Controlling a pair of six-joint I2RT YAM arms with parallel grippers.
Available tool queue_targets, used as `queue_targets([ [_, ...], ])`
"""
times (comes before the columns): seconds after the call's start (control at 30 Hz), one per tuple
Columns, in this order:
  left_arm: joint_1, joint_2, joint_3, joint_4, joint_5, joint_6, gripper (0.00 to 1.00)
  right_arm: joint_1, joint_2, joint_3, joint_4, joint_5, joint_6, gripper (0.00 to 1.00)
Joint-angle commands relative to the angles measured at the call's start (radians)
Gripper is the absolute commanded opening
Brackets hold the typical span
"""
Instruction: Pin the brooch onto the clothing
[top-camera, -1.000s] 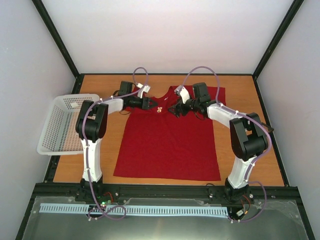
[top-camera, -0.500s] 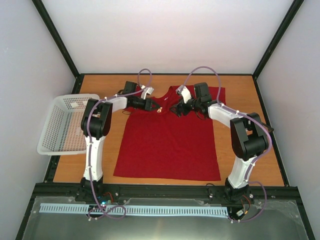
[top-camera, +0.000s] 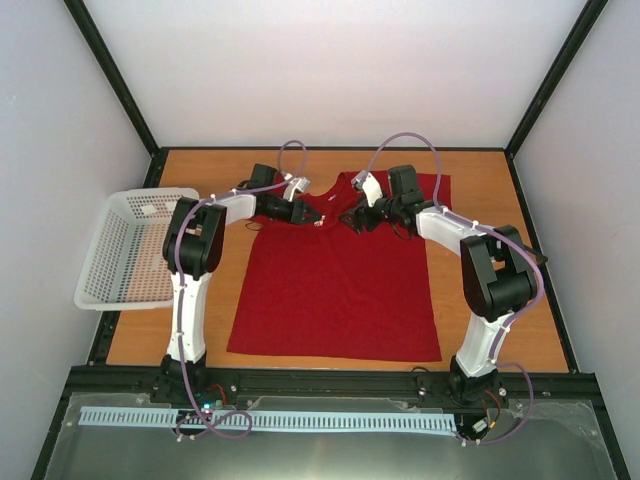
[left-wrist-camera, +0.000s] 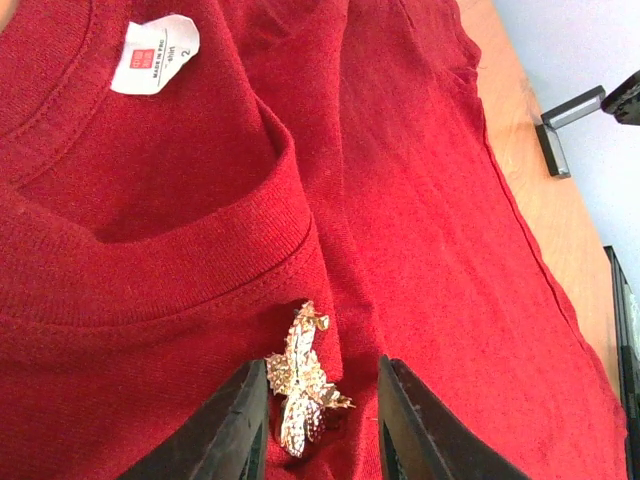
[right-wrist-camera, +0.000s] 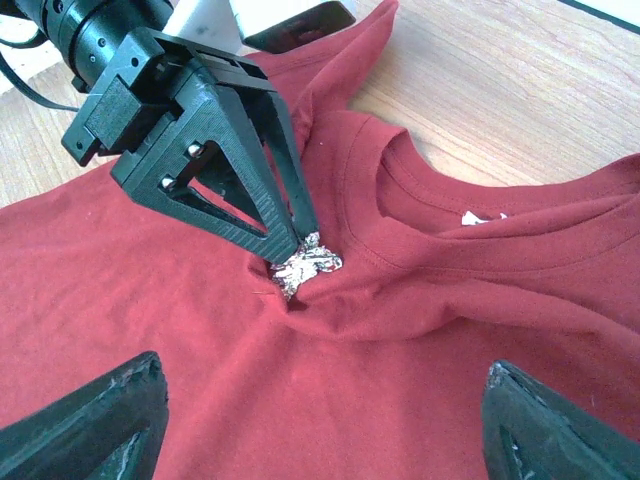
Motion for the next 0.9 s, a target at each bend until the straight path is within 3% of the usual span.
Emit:
queue_targets([
  [0.0, -0.008, 0.029, 0.044, -0.020, -0.015, 0.026, 0.33, -0.008, -0.001, -0.005, 0.005, -0.016, -0.012, 0.83],
  [0.37, -0.013, 0.069, 0.101, -0.048, -0.056, 0.037, 0.34, -0.008, 0.006, -0.002, -0.009, -0.014, -0.023, 0.82],
  [0.87, -0.013, -0.023, 0.019, 0.028, -0.140, -0.013, 0.41, -0.009, 0.020, 0.000, -0.017, -0.032, -0.030, 0.81],
])
